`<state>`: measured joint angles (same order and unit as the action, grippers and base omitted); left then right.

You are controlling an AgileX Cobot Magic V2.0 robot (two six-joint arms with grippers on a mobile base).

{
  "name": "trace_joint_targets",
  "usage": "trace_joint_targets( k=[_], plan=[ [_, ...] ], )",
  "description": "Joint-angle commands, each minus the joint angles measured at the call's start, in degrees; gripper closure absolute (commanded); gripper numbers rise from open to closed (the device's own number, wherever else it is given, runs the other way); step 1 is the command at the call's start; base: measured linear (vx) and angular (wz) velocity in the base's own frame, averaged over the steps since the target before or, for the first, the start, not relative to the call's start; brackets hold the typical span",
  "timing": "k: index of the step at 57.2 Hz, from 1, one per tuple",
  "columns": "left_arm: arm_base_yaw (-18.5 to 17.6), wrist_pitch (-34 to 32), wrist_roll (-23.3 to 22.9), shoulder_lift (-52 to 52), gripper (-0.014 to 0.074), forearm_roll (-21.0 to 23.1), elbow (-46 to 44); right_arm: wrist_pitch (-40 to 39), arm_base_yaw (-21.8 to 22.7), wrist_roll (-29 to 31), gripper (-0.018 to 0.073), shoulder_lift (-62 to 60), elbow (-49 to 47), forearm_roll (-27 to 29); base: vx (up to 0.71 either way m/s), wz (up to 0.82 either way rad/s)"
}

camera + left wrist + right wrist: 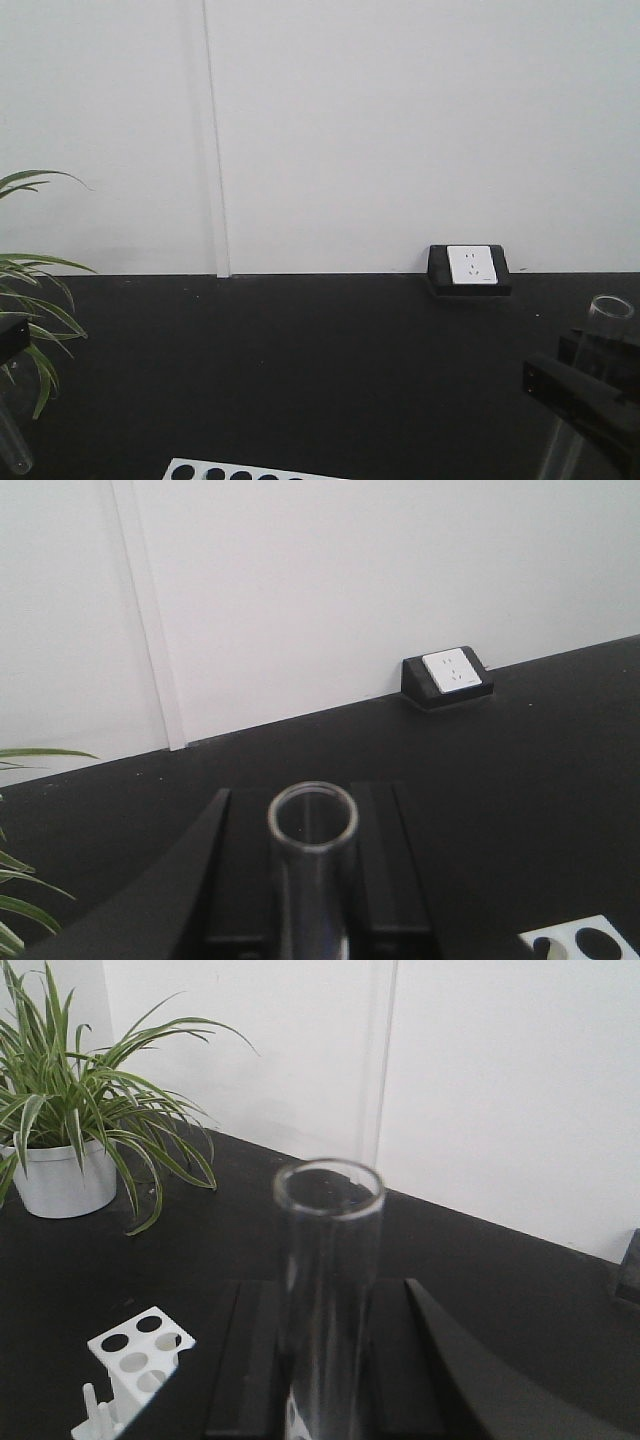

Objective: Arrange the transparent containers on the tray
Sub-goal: 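Turn the base away from the rack counter holding both tubes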

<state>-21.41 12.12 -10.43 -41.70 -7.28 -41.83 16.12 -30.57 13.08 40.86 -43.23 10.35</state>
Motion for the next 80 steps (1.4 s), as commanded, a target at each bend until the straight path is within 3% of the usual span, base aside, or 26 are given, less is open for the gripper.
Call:
trace_joint_targets(
  k=[1, 80],
  plan=[
    [-0.3, -4.4, -0.4, 0.3, 0.0483, 0.3, -1.5, -5.0, 0.3, 0.5, 0.0466, -0.2, -1.8, -0.2, 0.0, 0.02],
    [-0.3, -4.4, -0.4, 0.3, 0.0483, 0.3, -1.5, -5.0, 0.3, 0.5, 0.0466, -0.2, -1.8, -0.2, -0.19, 0.04]
  ],
)
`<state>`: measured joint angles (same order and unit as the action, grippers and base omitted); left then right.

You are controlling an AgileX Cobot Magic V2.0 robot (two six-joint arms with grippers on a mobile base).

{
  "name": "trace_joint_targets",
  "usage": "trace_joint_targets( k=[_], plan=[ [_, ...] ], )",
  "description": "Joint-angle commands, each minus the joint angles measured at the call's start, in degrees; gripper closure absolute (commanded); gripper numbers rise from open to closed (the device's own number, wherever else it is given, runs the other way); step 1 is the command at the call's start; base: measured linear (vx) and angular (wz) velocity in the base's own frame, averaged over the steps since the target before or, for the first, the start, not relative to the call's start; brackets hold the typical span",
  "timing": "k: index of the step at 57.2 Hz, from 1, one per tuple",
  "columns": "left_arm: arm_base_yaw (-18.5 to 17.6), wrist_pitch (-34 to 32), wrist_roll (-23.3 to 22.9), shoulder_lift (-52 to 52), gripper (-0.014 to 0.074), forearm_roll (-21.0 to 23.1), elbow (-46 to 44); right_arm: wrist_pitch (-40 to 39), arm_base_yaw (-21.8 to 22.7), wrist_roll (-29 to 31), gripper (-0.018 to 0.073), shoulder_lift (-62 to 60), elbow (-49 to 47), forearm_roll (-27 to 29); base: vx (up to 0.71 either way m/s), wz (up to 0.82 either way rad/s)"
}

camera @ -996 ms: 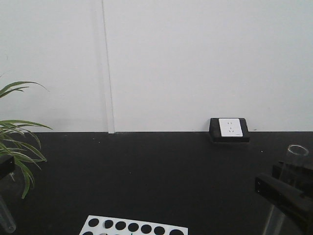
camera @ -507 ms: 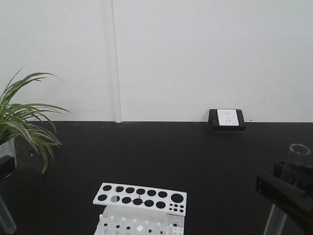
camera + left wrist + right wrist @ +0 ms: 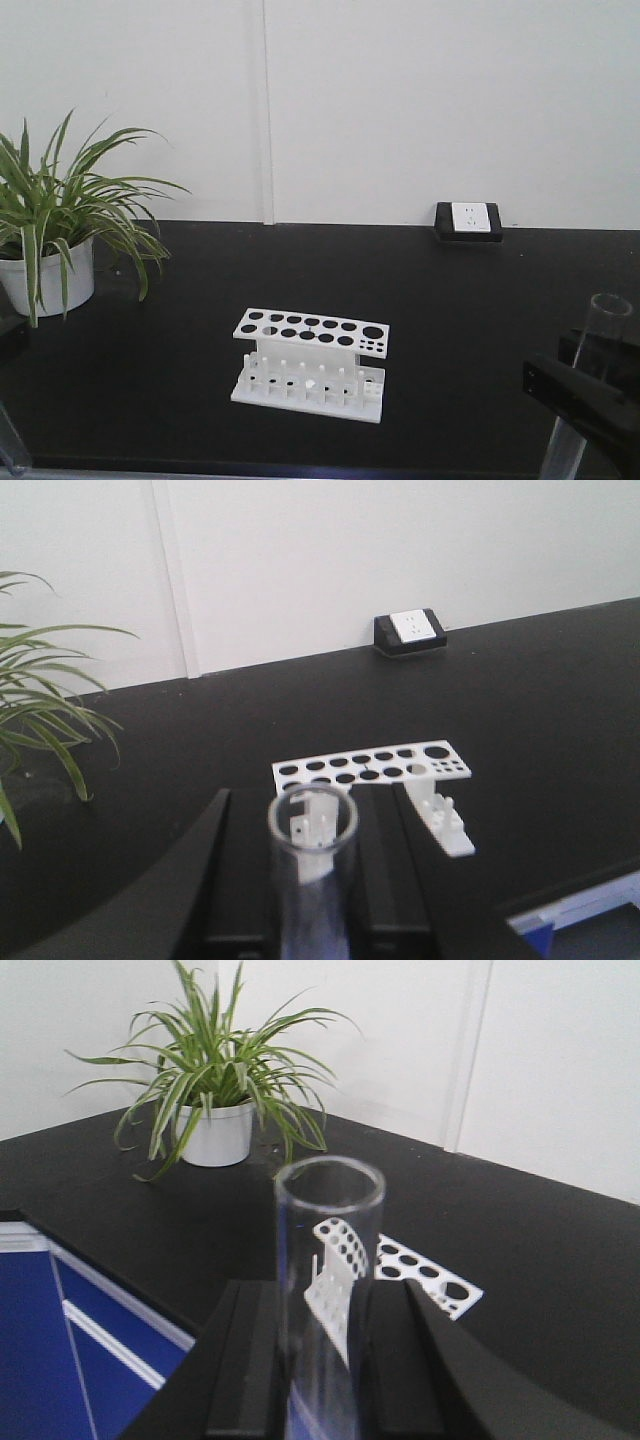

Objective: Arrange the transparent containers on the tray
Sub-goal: 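Turn the base away from the rack counter holding both tubes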

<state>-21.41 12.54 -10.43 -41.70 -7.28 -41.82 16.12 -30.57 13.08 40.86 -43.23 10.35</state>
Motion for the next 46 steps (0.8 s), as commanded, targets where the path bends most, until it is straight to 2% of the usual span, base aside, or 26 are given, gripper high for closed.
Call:
trace_joint_targets(
  k=[1, 46],
  plan=[
    [-0.3, -4.8, -0.4, 0.3, 0.0483, 0.3, -1.5, -5.0, 0.3, 0.5, 0.0466, -0.2, -1.8, -0.2, -0.31, 0.05],
    [-0.3, -4.8, -0.4, 0.3, 0.0483, 0.3, -1.5, -5.0, 0.3, 0.5, 0.0466, -0.2, -1.8, -0.2, -0.35, 0.09]
  ],
)
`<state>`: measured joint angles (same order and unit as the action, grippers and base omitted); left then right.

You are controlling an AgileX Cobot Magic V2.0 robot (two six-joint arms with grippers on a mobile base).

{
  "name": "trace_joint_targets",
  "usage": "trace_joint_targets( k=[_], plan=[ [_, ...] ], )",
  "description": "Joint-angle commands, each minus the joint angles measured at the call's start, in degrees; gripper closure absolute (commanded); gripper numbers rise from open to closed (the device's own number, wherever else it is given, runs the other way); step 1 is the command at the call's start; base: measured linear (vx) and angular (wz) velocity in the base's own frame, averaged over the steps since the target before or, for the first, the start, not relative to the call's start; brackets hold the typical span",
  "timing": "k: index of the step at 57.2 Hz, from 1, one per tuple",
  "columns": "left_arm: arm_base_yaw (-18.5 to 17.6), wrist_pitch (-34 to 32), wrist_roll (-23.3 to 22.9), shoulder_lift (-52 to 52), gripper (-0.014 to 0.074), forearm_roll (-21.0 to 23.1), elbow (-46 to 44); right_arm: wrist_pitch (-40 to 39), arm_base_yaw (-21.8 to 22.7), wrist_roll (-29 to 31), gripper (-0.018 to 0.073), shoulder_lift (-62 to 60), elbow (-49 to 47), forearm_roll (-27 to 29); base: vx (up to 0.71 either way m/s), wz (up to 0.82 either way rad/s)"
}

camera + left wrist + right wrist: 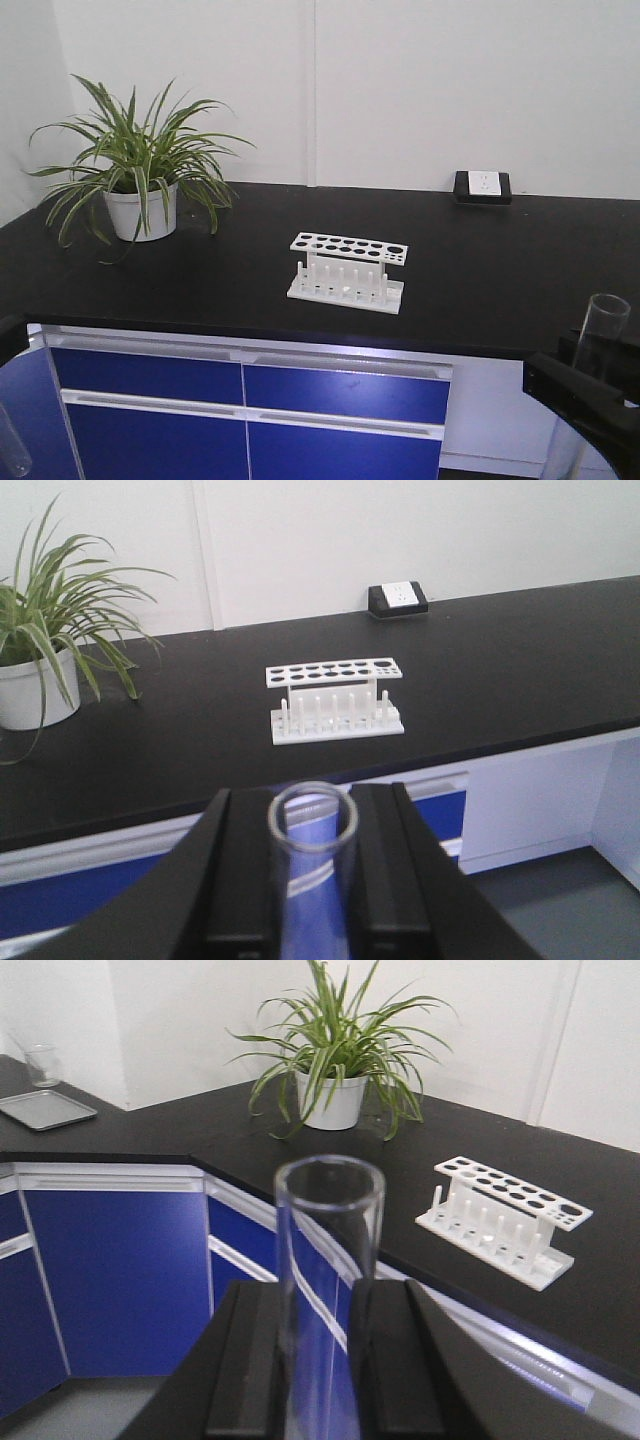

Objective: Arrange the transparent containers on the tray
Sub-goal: 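Turn the base away from the rack counter holding both tubes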

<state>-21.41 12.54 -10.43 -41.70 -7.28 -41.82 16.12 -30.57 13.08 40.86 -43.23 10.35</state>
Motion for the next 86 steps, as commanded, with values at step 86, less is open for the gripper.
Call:
trace_joint_targets(
  k=[86],
  plan=[
    [-0.3, -4.8, -0.4, 0.3, 0.0483, 0.3, -1.5, -5.0, 0.3, 0.5, 0.0466, -0.2, -1.8, -0.2, -0.25, 0.23]
  ],
)
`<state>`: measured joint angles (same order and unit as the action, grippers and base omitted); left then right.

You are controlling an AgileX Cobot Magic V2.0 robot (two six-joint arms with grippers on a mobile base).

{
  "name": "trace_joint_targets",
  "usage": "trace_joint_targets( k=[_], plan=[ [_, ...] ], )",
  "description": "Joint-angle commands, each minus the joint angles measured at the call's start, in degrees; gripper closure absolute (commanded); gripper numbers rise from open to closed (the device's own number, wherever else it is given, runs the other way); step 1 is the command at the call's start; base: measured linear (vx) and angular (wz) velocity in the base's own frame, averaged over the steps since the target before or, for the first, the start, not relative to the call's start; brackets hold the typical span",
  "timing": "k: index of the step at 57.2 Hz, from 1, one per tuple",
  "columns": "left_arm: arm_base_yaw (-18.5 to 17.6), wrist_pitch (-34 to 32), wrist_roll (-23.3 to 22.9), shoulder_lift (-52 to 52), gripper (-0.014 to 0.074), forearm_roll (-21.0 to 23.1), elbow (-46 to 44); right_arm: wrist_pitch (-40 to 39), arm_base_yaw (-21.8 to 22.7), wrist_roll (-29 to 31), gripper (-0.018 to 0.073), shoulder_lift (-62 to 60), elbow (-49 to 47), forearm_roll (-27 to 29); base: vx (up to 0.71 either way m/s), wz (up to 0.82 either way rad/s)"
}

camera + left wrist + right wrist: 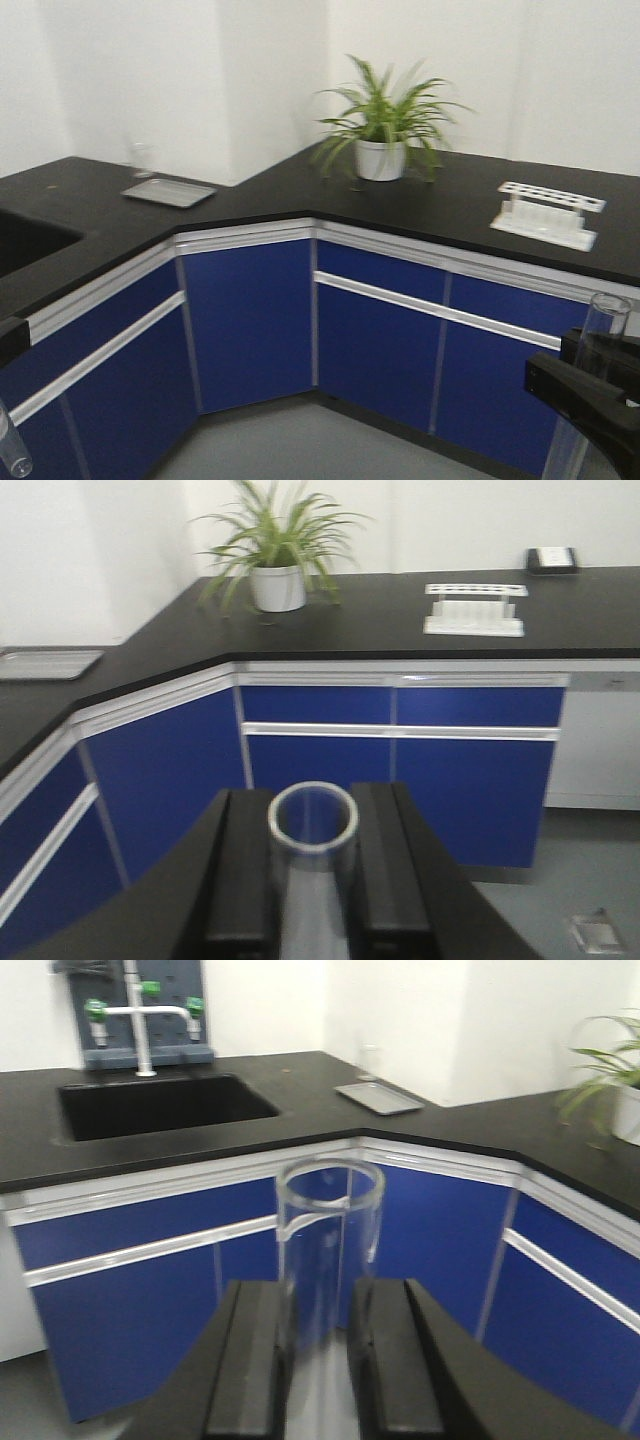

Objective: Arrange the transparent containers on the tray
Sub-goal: 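Turn the base away from the rack counter holding both tubes, then drive the base to the counter with the yellow tray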

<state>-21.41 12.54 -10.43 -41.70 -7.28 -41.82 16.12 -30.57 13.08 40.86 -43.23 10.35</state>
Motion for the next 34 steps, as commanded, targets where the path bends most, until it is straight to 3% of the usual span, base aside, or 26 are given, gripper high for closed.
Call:
trace_joint_targets(
  k=[1, 34],
  plan=[
    [-0.3, -4.8, -0.4, 0.3, 0.0483, 0.3, -1.5, -5.0, 0.3, 0.5, 0.0466, -0.2, -1.8, -0.2, -0.11, 0.58],
    [-0.3, -4.8, -0.4, 0.3, 0.0483, 0.3, -1.5, -5.0, 0.3, 0.5, 0.0466, -0.2, -1.8, -0.2, -0.05, 0.58]
  ],
)
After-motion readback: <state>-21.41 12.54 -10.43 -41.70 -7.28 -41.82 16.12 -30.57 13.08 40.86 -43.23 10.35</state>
